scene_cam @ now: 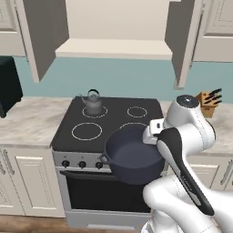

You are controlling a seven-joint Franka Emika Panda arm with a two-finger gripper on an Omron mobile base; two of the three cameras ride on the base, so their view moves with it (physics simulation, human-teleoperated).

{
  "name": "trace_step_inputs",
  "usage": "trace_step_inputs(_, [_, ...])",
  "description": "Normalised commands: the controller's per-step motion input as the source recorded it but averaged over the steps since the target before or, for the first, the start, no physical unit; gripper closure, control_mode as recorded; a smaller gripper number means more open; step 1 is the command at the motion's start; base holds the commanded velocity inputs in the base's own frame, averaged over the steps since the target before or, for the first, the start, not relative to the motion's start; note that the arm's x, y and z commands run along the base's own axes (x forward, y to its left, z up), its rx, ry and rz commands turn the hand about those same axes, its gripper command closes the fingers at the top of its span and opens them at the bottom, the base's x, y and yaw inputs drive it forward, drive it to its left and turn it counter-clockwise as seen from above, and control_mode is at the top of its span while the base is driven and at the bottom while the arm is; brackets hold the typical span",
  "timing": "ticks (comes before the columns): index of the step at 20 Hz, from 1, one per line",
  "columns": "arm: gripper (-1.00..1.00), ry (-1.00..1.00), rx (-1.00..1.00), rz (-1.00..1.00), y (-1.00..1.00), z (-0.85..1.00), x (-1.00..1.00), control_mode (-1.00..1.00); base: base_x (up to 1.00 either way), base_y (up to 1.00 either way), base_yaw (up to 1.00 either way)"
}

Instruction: Pick the kettle from the cabinet and place it on a stove burner. Then pick the pot from the counter and place it on another stove burner. Finally, turn both burners on.

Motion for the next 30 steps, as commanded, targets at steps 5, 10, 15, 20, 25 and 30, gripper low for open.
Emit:
trace_step_inputs(5, [1.00, 0.00, 0.00, 0.00, 0.00, 0.00, 0.00, 1.00, 0.42, 0.13, 0.10])
trace_step_inputs(10, [1.00, 0.00, 0.00, 0.00, 0.00, 0.00, 0.00, 1.00, 0.40, 0.28, 0.08])
trace_step_inputs(15, [1.00, 0.00, 0.00, 0.00, 0.00, 0.00, 0.00, 1.00, 0.38, 0.35, 0.08])
trace_step_inputs(20, [1.00, 0.00, 0.00, 0.00, 0.00, 0.00, 0.00, 1.00, 0.39, 0.17, 0.01])
trace_step_inputs(25, [1.00, 0.00, 0.00, 0.00, 0.00, 0.00, 0.00, 1.00, 0.35, 0.08, 0.00])
trace_step_inputs(30, [1.00, 0.00, 0.00, 0.00, 0.00, 0.00, 0.00, 1.00, 0.23, 0.08, 0.00])
